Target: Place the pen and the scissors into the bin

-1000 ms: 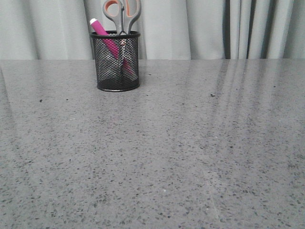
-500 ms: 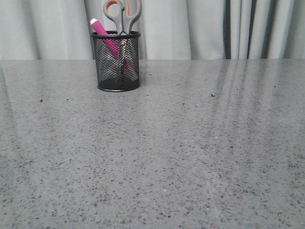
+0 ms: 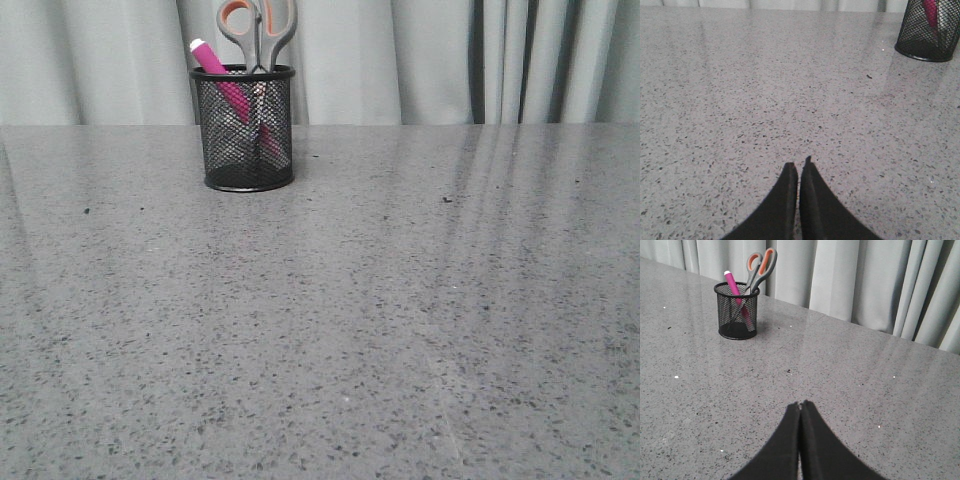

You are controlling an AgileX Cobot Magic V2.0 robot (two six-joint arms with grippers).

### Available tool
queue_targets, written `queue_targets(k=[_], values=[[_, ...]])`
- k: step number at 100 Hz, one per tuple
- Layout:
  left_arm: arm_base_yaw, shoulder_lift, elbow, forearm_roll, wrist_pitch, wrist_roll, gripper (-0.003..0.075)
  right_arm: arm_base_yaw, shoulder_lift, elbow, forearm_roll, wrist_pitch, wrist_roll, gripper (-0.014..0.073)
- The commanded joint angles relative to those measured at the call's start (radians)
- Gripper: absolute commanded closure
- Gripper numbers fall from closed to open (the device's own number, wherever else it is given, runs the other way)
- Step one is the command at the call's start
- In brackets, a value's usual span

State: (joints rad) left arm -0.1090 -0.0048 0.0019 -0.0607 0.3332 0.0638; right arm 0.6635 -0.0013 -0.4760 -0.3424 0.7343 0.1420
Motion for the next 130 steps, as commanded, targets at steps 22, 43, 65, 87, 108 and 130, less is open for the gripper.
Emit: queue_targets(k=[22,43,65,87,108,130], values=[[0.003,-0.031,0.045,-0.013,-0.047,-0.010,0.0739,0.001,0.013,-0.020,-0.029,-0.073,-0.010,0.0652],[0.003,-0.031,0.045,-0.013,-0.047,-0.010,0.0739,0.001,0.013,-0.020,-0.029,-0.073,-0.010,0.0652],[0.003,-0.031,0.045,-0.013,-0.047,-0.010,0.0739,0.001,0.013,-0.015,-0.034,-0.065,-0.010,0.0652],[0.003,-0.031,0.045,-0.013,-0.047,-0.010,0.0739,-0.137,0.027,0.141,0.036,-0.312,0.007,0.0652],[0.003,-0.031,0.045,-0.013,-0.047,-0.010,0.0739,-0.449,0.042,0.401,0.253,-0.591,-0.077,0.0652],[0.003,-0.031,0.045,-0.013,-0.047,-0.010,0.0739,-0.666,0.038,0.501,0.342,-0.533,-0.128,0.0652]])
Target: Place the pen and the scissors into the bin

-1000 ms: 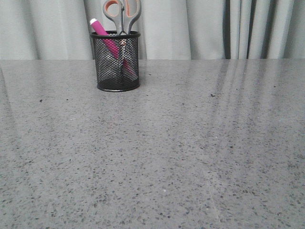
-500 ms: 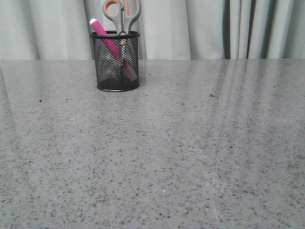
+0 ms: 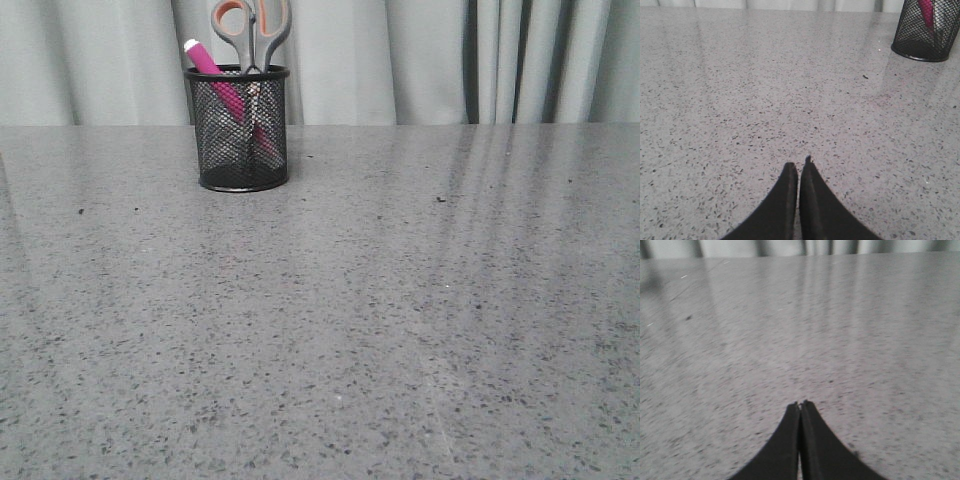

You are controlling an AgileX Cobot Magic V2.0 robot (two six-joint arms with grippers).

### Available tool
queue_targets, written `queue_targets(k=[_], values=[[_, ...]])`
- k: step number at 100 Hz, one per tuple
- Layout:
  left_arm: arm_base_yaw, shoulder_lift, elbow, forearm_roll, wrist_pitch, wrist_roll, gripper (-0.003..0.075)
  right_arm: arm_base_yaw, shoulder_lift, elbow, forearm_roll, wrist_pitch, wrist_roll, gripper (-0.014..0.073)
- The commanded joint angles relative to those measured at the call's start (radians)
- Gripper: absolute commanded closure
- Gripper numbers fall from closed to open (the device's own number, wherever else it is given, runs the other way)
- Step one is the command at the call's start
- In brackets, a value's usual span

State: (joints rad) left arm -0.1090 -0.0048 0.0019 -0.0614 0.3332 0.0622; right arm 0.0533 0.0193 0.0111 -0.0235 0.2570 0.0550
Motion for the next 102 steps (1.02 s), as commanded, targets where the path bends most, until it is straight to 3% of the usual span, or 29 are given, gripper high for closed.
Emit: queue_targets(k=[1,22,102], values=[[0.003,-0.031,0.045,-0.012,-0.047,-0.008,0.0739,-0.063,0.018,0.014,0.024,-0.053,-0.050,0.0652],[0.003,-0.031,0.045,-0.012,-0.047,-0.008,0.0739,-0.089,-0.051,0.014,0.013,0.030,-0.083,0.0652],[0.003,-0.031,0.045,-0.012,-0.047,-0.008,0.0739,-0.089,-0.049,0.014,0.007,0.029,-0.094,0.0652]])
